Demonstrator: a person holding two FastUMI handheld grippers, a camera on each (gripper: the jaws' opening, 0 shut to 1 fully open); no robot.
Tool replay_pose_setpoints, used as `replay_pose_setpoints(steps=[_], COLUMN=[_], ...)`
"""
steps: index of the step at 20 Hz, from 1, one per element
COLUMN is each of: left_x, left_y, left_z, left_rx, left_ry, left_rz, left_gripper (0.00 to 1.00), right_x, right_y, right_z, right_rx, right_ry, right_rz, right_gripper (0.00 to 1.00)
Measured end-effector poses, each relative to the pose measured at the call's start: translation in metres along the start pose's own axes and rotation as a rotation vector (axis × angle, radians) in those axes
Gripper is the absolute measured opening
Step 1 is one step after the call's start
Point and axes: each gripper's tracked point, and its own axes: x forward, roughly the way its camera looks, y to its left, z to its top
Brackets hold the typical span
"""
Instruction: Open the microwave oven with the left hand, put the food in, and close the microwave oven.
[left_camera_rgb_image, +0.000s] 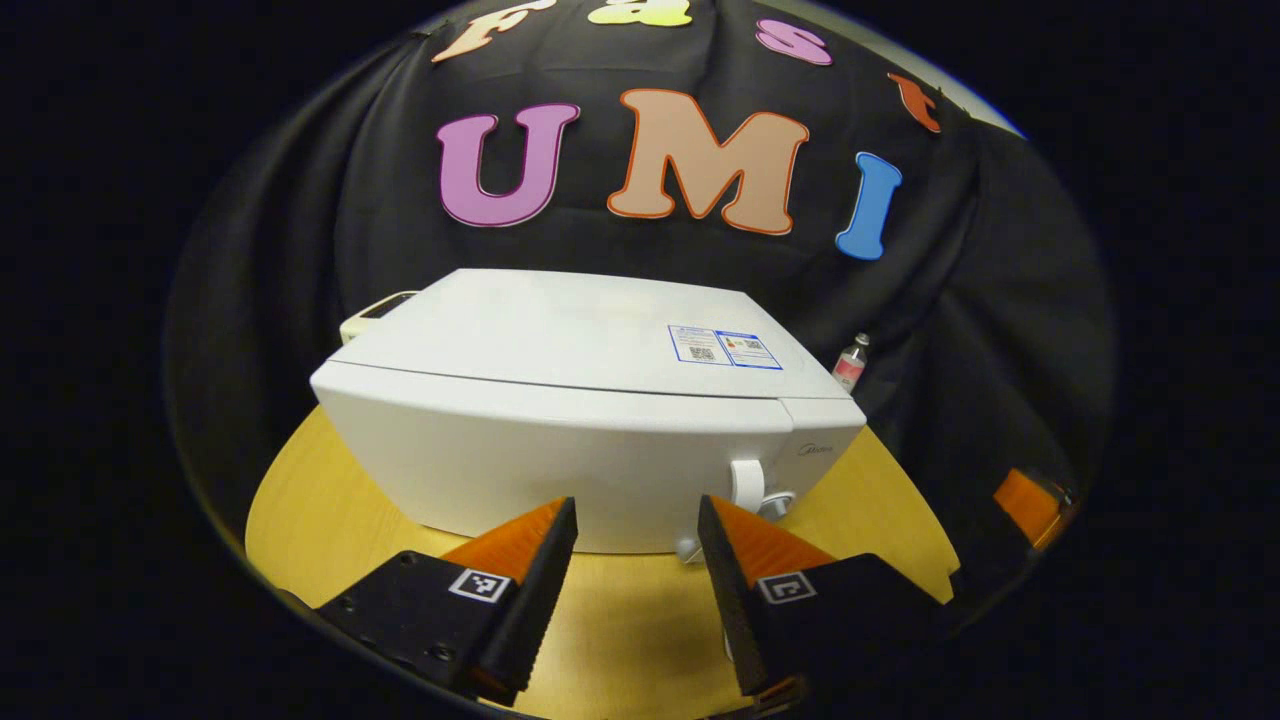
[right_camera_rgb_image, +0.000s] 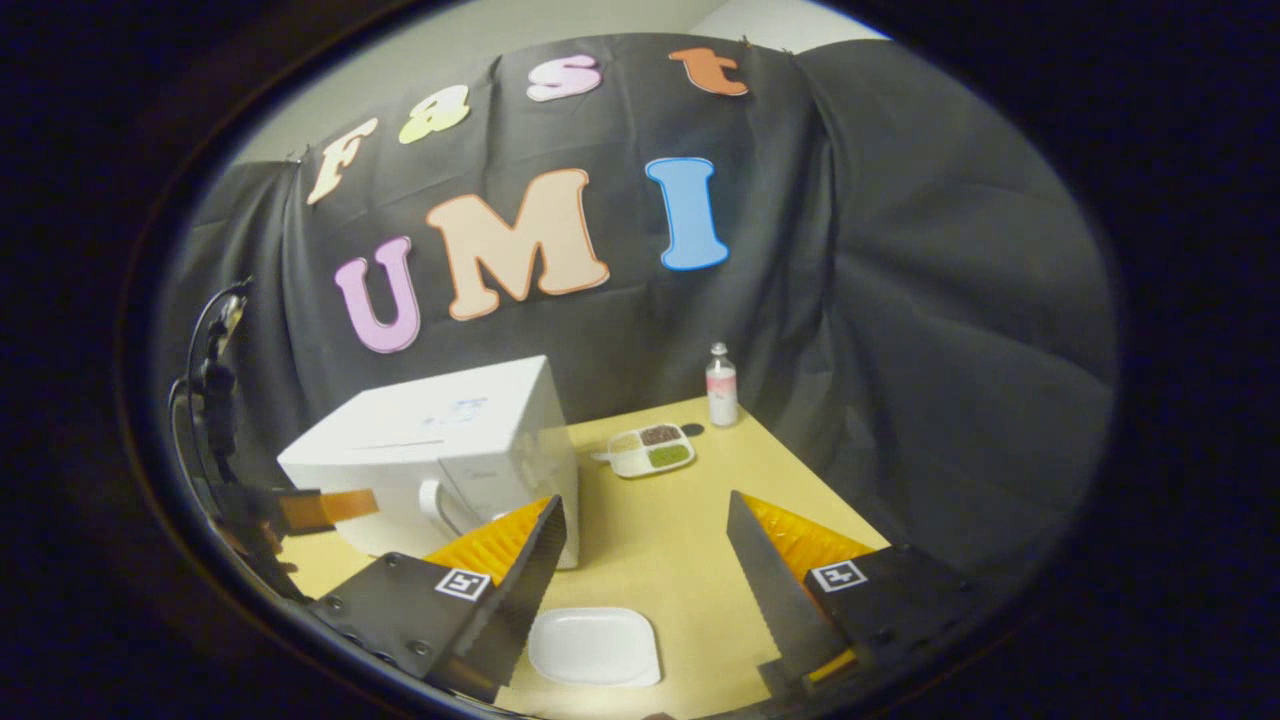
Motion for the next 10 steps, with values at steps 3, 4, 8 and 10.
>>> replay_pose_setpoints(steps=[3,4,8,10], left_x=[-0.03,-0.038,-0.08,-0.101], left_y=[0.021,0.029,0.059,0.07], left_z=[0.018,0.024,0.076,0.106], left_rx=[-0.012,-0.014,0.024,0.036], left_ry=[-0.055,-0.067,-0.206,-0.29], left_rz=[0.063,0.093,0.188,0.238], left_gripper=[0.86,0.92,0.95,0.95], right_x=[0.003,0.004,-0.003,-0.009], right_y=[0.013,0.017,0.044,0.054], right_z=[0.04,0.053,0.107,0.129], right_rx=[-0.02,-0.033,-0.084,-0.111], right_ry=[-0.056,-0.078,-0.152,-0.183], right_rz=[0.038,0.047,0.113,0.134], right_gripper=[1.0,1.0,1.0,1.0])
